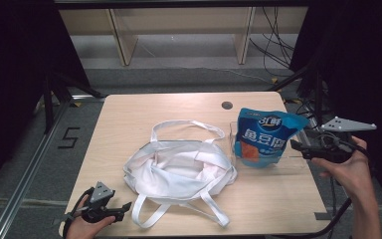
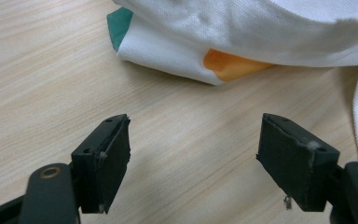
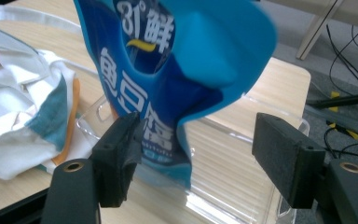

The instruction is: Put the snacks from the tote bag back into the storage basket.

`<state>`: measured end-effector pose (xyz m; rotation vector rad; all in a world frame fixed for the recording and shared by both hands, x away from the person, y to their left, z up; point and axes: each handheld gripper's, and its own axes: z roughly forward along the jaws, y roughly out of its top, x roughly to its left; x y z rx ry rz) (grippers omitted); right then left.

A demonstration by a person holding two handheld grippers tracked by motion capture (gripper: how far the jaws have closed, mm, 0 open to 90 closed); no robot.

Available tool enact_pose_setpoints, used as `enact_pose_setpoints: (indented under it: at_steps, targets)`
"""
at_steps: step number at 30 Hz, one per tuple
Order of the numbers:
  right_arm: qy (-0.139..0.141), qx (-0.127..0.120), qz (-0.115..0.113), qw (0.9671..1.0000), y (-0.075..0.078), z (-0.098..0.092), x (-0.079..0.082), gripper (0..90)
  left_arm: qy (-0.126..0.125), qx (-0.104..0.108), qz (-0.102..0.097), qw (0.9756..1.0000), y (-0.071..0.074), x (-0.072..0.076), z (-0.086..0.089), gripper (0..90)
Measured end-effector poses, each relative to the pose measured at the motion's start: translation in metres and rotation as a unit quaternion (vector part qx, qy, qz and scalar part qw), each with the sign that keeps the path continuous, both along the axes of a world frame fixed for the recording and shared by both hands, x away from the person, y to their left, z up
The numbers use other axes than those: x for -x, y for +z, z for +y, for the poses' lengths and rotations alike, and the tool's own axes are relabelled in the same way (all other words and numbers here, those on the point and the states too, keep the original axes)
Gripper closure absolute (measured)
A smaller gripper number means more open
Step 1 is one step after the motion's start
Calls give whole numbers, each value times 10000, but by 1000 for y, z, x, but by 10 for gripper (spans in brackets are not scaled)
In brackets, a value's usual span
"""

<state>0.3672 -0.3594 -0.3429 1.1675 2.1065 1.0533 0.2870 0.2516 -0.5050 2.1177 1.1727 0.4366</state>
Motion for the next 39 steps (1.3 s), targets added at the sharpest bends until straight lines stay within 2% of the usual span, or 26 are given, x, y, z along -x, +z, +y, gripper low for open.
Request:
enact_pose_setpoints:
  at_steps: [1, 2, 3, 6, 7, 8, 10, 12, 13, 15, 16, 17, 18, 20, 22, 23, 24, 27, 29, 30, 32, 34, 35, 36, 37, 39]
  targets:
    - [13, -19, 60, 10000, -1, 1, 1, 335, -46, -79, 23, 10000, 1, 0, 2, 244]
    - [20, -3, 33, 10000, -3, 0, 1, 335, 13, 26, 1, 10000, -1, 0, 1, 243]
    - [-30, -12, -32, 10000, -4, 1, 1, 334, -14, -18, -14, 10000, 0, 0, 2, 243]
    - [27, 33, 42, 10000, -6, 1, 2, 332, -3, -109, -1, 9999, 1, 0, 4, 243]
    - [-12, -41, 43, 10000, -8, 2, 3, 331, 7, -119, -10, 9999, 1, 0, 4, 243]
    - [26, 29, 35, 10000, -9, 1, 3, 331, -36, -110, 25, 9999, 1, -1, 4, 243]
    - [4, 10, 122, 9999, -11, 3, 4, 330, 124, 44, 33, 9999, -1, -1, 1, 244]
    - [2, -39, 117, 9999, -15, 6, 4, 329, 73, 37, 24, 10000, 0, -1, 1, 244]
    - [21, -28, 147, 9999, -15, 6, 5, 328, -26, -88, -7, 10000, 0, -1, 2, 243]
    - [-2, -15, 123, 9999, -17, 9, 6, 328, -17, -79, -13, 10000, 0, -1, 2, 243]
    - [-46, -21, 107, 9999, -18, 9, 8, 327, 94, 45, -32, 9999, -1, 0, 0, 243]
    - [-51, -92, 181, 9998, -19, 11, 9, 327, 61, 22, -29, 10000, -1, 0, 0, 243]
    - [-52, 3, 92, 9999, -20, 10, 10, 327, -13, -40, -45, 10000, 0, 0, 2, 244]
    - [-91, -50, 152, 9998, -24, 12, 14, 326, 20, 4, -23, 10000, 0, 0, 1, 244]
    - [-65, -32, 188, 9998, -27, 14, 17, 326, 139, 6, -125, 9998, -2, 0, -1, 244]
    - [-58, -37, 158, 9999, -29, 15, 18, 325, 80, 57, -1, 10000, -1, 0, 0, 244]
    - [-67, -68, 243, 9997, -31, 16, 20, 325, -33, -58, 37, 10000, 0, 0, 2, 244]
    - [-111, -37, 209, 9997, -37, 19, 23, 320, 97, 9, -6, 10000, -1, -1, 1, 243]
    - [-118, -22, 226, 9997, -43, 22, 25, 320, 103, 18, 0, 9999, -1, -1, 1, 243]
    - [-75, -101, 305, 9995, -46, 25, 25, 321, 108, 20, 5, 9999, -1, -1, 1, 243]
    - [-66, -29, 250, 9997, -51, 28, 26, 320, 116, 12, -10, 9999, -2, -1, 1, 243]
    - [-50, -78, 276, 9996, -55, 33, 28, 320, 99, 18, 9, 9999, -1, -1, 1, 243]
    - [13, -143, 372, 9992, -57, 36, 28, 319, 103, 13, 4, 9999, -1, -1, 1, 243]
    - [21, -96, 315, 9995, -60, 37, 29, 319, 90, 18, 17, 10000, -1, 0, 1, 243]
    - [25, -41, 295, 9996, -61, 38, 29, 318, 150, 15, -71, 9999, -3, 0, 0, 244]
    - [44, -119, 281, 9995, -65, 42, 30, 319, 131, 12, -50, 9999, -2, 0, 0, 243]
